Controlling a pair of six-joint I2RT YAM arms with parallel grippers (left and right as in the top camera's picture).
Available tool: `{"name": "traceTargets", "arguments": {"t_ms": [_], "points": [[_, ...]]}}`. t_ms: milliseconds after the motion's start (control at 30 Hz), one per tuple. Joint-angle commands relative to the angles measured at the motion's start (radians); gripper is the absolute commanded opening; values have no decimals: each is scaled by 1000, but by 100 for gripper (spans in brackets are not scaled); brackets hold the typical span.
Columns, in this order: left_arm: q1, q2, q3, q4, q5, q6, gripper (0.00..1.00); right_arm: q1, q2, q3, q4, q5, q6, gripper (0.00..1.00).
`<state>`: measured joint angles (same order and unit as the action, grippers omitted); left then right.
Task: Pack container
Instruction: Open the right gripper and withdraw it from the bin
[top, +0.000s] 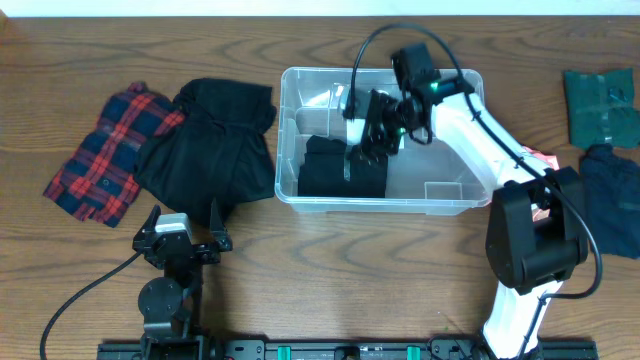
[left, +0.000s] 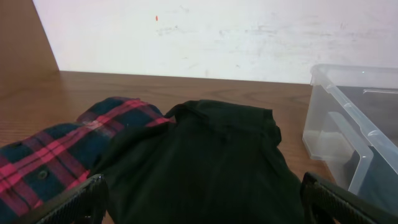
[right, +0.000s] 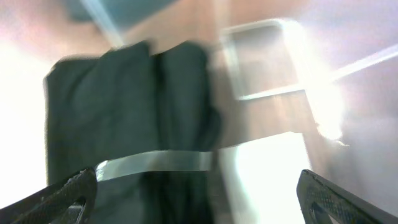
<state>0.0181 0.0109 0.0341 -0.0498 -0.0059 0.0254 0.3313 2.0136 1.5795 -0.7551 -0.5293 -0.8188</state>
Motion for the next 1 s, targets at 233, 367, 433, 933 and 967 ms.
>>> {"name": "traceTargets", "arguments": {"t_ms": [233,367,433,933,967], "points": [[5,-7,-30,-21,-5,-5,98,-114,-166,195,-254,268,548,99],[5,-7,-30,-21,-5,-5,98,-241,-237,195,-387,268,598,99],[5,-7,-30,-20,-5,-5,98,-319,-259,195,-451,272,598,99],[5,-7,-30,-21,-5,-5,98,-758,-267,-43,-423,273,635,99],[5,-7,-30,-21,-5,-5,98,-768,-267,-79,-399,279,635,99]]}}
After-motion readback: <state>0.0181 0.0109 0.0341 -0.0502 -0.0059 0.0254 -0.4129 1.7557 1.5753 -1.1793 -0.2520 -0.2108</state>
